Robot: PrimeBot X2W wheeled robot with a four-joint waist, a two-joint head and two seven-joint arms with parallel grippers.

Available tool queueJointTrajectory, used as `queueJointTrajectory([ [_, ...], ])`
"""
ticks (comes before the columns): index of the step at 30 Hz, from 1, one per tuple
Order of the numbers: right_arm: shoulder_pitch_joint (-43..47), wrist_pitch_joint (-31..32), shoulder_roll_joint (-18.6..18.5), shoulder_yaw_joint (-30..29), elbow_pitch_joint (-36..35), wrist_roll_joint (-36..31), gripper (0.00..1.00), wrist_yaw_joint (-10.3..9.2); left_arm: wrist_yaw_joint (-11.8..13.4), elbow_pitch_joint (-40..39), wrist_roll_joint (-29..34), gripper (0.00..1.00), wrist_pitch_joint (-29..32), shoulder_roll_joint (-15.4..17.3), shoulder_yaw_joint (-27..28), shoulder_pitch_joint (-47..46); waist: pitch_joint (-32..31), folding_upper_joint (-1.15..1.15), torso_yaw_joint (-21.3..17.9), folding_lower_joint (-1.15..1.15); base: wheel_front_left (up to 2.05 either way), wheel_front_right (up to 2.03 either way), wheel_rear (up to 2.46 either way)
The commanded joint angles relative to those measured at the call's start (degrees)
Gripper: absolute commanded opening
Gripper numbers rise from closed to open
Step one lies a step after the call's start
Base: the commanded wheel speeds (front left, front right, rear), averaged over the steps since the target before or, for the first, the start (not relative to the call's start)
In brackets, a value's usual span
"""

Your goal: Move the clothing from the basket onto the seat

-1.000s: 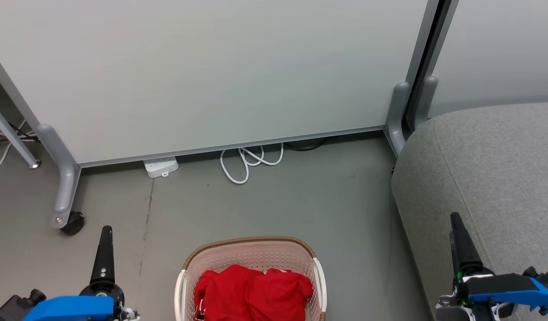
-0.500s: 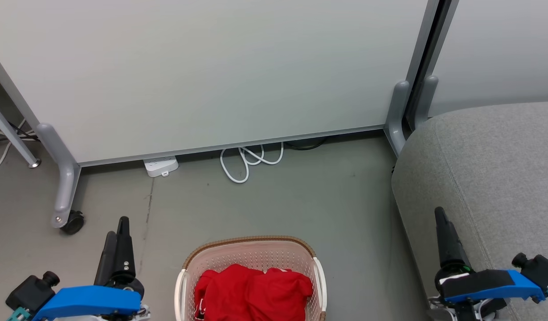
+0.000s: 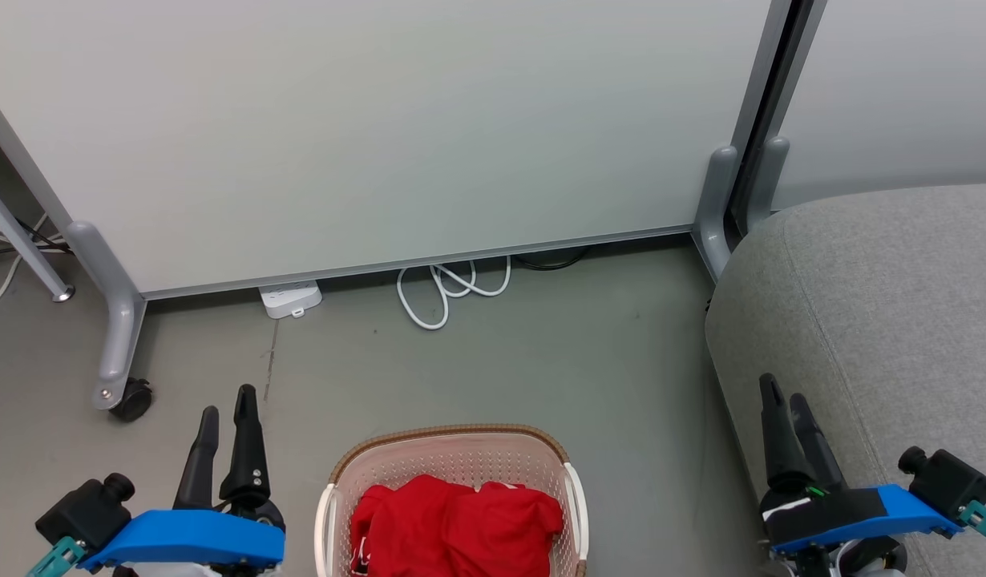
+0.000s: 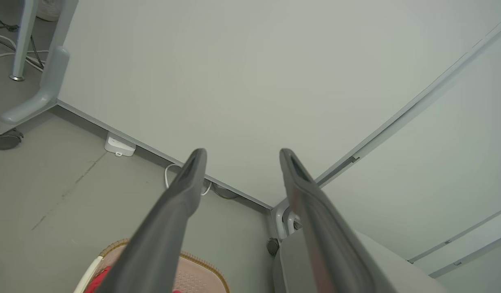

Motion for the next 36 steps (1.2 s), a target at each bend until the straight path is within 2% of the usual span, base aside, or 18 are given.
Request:
queueJointTrajectory([
  [1,-1.5,-0.6,-0.2,0.2,-0.4,-1.7,1.00,0.01,0.3,-0.6,1.8,1.00,-0.6,0.5,-0.2,-1.2,0.0,0.00,0.0,0.00,0.00,0.00,0.00],
  [36,-1.4,-5.7,-0.2,2.8,0.7,-22.2,1.00,0.01,1.4,-1.2,22.0,1.00,-5.7,0.7,-2.8,-0.7,-0.2,0.00,0.2,0.00,0.00,0.00,0.00],
])
